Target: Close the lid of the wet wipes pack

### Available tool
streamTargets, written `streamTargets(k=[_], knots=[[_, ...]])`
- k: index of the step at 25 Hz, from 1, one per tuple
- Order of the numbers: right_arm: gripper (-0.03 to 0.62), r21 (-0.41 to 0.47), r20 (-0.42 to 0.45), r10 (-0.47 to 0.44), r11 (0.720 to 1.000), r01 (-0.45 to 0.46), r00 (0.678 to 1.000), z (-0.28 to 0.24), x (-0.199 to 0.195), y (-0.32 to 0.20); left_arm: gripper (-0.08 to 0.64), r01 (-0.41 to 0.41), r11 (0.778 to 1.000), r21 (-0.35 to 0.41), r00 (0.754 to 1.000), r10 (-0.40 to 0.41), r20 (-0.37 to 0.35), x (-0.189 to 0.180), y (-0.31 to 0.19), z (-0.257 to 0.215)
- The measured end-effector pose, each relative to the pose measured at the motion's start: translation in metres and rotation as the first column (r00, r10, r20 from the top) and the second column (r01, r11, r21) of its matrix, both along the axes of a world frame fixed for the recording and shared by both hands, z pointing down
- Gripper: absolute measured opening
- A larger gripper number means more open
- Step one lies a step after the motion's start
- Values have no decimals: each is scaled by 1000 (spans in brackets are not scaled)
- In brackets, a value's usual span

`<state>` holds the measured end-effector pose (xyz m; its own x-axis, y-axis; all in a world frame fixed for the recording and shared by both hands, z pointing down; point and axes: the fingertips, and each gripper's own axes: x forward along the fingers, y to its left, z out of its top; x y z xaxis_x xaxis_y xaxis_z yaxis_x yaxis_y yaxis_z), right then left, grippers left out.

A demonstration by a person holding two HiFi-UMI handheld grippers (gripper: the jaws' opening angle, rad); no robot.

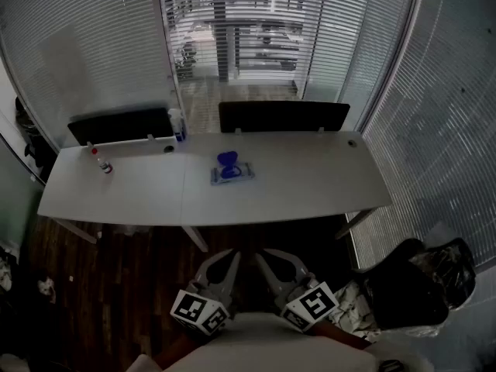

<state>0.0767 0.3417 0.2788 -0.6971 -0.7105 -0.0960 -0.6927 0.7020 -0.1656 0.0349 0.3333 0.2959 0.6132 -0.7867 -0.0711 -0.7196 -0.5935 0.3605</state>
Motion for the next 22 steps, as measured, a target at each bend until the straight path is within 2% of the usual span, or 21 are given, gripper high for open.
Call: streamTargets(k=[11, 16, 22], knots=[[-2, -7, 14, 9, 1000, -9, 1000, 1, 8, -1, 3, -6, 1000, 6, 1000, 6, 3, 8, -1, -2], [0, -36, 68, -41, 998, 44, 997, 1, 11, 3, 3, -11, 1000, 0, 1000, 11, 13, 16, -3, 1], [0, -26, 72, -21, 999, 22, 997, 3, 31, -2, 3, -21, 1000, -5, 1000, 21, 23, 35, -7, 4]])
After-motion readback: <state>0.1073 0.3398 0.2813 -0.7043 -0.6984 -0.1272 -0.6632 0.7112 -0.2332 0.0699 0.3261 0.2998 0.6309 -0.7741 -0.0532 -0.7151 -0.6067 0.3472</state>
